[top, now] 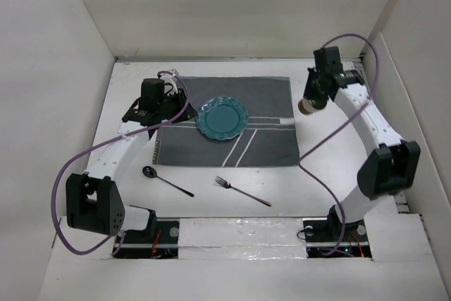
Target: Set the dinner table for one person
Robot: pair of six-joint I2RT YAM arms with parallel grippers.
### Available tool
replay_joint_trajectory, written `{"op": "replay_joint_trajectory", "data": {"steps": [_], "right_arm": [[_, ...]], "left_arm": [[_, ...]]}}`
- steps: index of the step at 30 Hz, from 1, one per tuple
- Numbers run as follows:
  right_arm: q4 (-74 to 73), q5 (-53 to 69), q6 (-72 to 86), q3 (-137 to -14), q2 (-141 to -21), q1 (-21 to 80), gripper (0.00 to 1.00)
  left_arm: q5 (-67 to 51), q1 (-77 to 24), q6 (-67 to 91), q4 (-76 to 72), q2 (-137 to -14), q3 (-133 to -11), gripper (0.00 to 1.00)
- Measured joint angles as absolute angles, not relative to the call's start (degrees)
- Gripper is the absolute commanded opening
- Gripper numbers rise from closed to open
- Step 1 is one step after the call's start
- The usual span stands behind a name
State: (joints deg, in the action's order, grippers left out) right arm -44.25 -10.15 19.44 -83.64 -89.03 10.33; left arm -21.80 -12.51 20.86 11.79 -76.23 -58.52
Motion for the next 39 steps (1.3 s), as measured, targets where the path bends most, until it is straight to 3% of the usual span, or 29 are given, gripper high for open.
{"op": "replay_joint_trajectory", "data": {"steps": [6, 14, 25, 26, 27, 28, 30, 33, 39], "right_arm": [[-44.7, -9.6, 17.8, -106.0, -109.6, 13.9, 0.0], [-50.4, -9.3, 15.6, -129.1, -129.7, 16.4, 0.0], [-53.9, -12.0, 14.2, -134.3, -136.8, 18.3, 0.0], [-53.9, -12.4, 14.1, -134.3, -137.1, 18.6, 0.06], [-53.9, -12.8, 14.0, -134.3, -137.3, 18.9, 0.28], [-53.9, -13.7, 13.7, -134.5, -137.4, 19.5, 0.28], [-54.0, -14.3, 13.6, -134.6, -137.5, 20.1, 0.45], [-54.0, -14.1, 13.4, -135.6, -137.5, 20.9, 0.53], [-51.2, -11.7, 13.3, -131.4, -133.1, 21.3, 0.55]], "left_arm": [[-22.8, -12.5, 21.8, 11.4, -76.0, -58.5, 0.14], [-15.1, -20.4, 22.0, 11.4, -72.6, -58.5, 0.17], [-11.7, -22.4, 23.2, 10.5, -63.9, -58.5, 0.22], [-11.6, -22.4, 23.4, 10.5, -63.3, -58.5, 0.23], [-11.5, -22.4, 23.5, 10.5, -62.7, -58.5, 0.24], [-11.5, -22.4, 23.7, 10.4, -62.3, -58.5, 0.24], [-11.5, -22.4, 23.9, 10.5, -61.9, -58.5, 0.26], [-11.1, -22.4, 24.2, 10.9, -61.9, -58.5, 0.29], [-8.8, -22.4, 24.1, 13.7, -61.9, -62.0, 0.3]]}}
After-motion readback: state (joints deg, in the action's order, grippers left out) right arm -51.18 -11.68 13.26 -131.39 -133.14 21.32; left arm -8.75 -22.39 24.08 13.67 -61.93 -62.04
